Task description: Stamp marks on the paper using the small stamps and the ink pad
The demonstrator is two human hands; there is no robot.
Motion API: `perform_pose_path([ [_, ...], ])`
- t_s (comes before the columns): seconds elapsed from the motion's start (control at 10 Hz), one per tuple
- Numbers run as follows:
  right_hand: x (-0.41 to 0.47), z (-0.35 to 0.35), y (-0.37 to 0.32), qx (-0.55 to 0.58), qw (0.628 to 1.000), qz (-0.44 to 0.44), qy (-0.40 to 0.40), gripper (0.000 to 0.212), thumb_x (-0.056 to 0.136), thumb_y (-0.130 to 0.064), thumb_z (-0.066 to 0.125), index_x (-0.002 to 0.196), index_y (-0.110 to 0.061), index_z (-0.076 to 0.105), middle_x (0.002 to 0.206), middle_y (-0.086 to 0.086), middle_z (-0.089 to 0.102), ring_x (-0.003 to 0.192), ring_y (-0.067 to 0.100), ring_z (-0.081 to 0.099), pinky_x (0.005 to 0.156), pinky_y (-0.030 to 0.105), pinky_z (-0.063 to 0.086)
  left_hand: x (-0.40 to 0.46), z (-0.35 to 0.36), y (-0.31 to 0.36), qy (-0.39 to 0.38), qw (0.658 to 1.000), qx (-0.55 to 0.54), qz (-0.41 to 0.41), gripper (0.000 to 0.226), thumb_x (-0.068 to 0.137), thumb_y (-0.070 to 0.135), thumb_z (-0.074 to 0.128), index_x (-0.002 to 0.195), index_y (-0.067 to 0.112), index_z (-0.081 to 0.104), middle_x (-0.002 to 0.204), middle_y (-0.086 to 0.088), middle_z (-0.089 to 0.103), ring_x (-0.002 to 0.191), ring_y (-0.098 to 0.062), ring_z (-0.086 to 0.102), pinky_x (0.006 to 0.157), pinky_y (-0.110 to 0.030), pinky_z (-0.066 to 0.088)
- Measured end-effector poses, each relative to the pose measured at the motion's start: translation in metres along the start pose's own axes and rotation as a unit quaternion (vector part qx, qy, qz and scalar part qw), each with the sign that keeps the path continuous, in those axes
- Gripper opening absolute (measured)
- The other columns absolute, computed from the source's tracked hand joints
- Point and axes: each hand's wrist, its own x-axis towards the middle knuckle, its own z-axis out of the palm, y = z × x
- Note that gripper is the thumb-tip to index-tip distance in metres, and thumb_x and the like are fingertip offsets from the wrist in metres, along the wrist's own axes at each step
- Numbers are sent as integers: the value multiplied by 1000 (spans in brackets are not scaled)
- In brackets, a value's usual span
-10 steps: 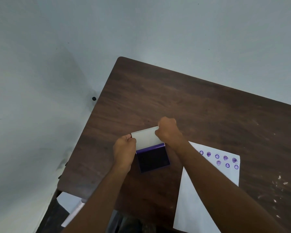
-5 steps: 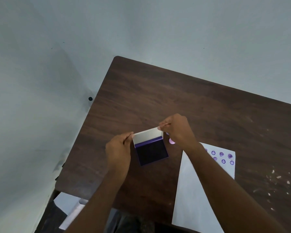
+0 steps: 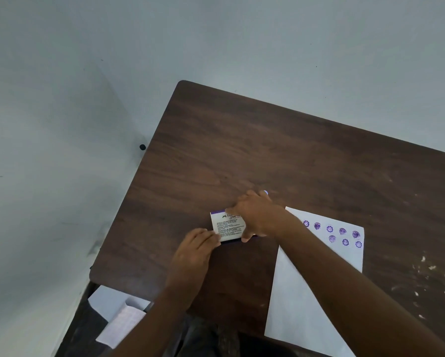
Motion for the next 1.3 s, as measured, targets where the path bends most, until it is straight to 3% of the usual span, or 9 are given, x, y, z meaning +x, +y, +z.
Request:
perform_pose_path([
  [0.1, 4, 14, -2, -10, 999, -3, 31, 93, 63, -38, 85, 142, -21, 38, 135, 7, 50, 124, 27, 39, 102, 51, 32, -3, 4, -4, -18, 1000, 19, 13, 30, 71, 2, 85, 99, 3, 76, 101, -11, 74, 99, -26, 67, 86, -34, 57],
  [0.2, 3, 24, -3, -20, 997, -2, 78, 90, 61, -37, 87, 136, -13, 44, 132, 8, 51, 120, 25, 41, 99, 46, 37, 2, 8, -6, -5, 1000, -7, -12, 32, 74, 13, 83, 103, 3, 74, 104, -9, 72, 103, -18, 59, 87, -32, 55],
  [0.3, 1, 34, -4, -7, 994, 3, 112, 86, 61, -36, 87, 133, -12, 46, 131, 8, 51, 121, 26, 41, 100, 46, 38, 12, 9, -10, -40, 994, -37, -91, 61, 72, 29, 84, 125, 6, 64, 124, -10, 63, 116, -17, 49, 96, -31, 47],
  [0.4, -1, 37, -5, 1, 992, 4, 128, 85, 61, -35, 87, 132, -12, 45, 132, 8, 50, 121, 26, 40, 101, 46, 38, 27, 11, -10, -95, 988, -34, -119, 86, 70, 40, 84, 141, 9, 48, 144, -11, 49, 131, -25, 43, 105, -35, 35],
  [0.6, -2, 34, -8, -37, 989, 4, 144, 84, 60, -37, 87, 130, -12, 47, 129, 8, 52, 118, 26, 42, 97, 44, 40, 39, 19, -16, -141, 977, -44, -155, 92, 67, 47, 83, 144, 15, 45, 146, -2, 47, 134, -18, 39, 107, -27, 29],
  [0.9, -6, 32, -11, -5, 984, 39, 174, 88, 59, -48, 84, 129, -15, 43, 129, 9, 49, 119, 26, 41, 98, 43, 39, 57, 13, -25, -167, 981, -22, -98, 101, 60, 47, 87, 145, 13, 42, 150, -4, 44, 137, -20, 37, 110, -29, 23],
  [1.1, -7, 33, -7, -19, 986, 31, 165, 90, 61, -51, 82, 132, -14, 43, 129, 9, 49, 121, 28, 39, 101, 46, 34, 63, 13, -16, -209, 976, 20, -57, 119, 55, 67, 78, 152, 20, 25, 156, 2, 29, 140, -14, 25, 111, -31, 23],
  [1.2, -10, 25, -5, 9, 983, 37, 181, 80, 63, -51, 80, 127, -16, 48, 124, 7, 50, 117, 25, 39, 97, 43, 35, 71, 7, -9, -205, 977, 28, -55, 117, 58, 70, 75, 151, 19, 28, 156, 2, 29, 141, -15, 25, 113, -33, 23],
  [1.3, -12, 17, 3, 179, 956, 88, 218, 59, 76, -40, 74, 127, -22, 50, 132, 5, 48, 125, 25, 38, 102, 41, 36, 79, -2, -1, -151, 982, -41, -109, 90, 75, 66, 66, 148, 20, 37, 152, 4, 38, 139, -12, 30, 112, -29, 23],
])
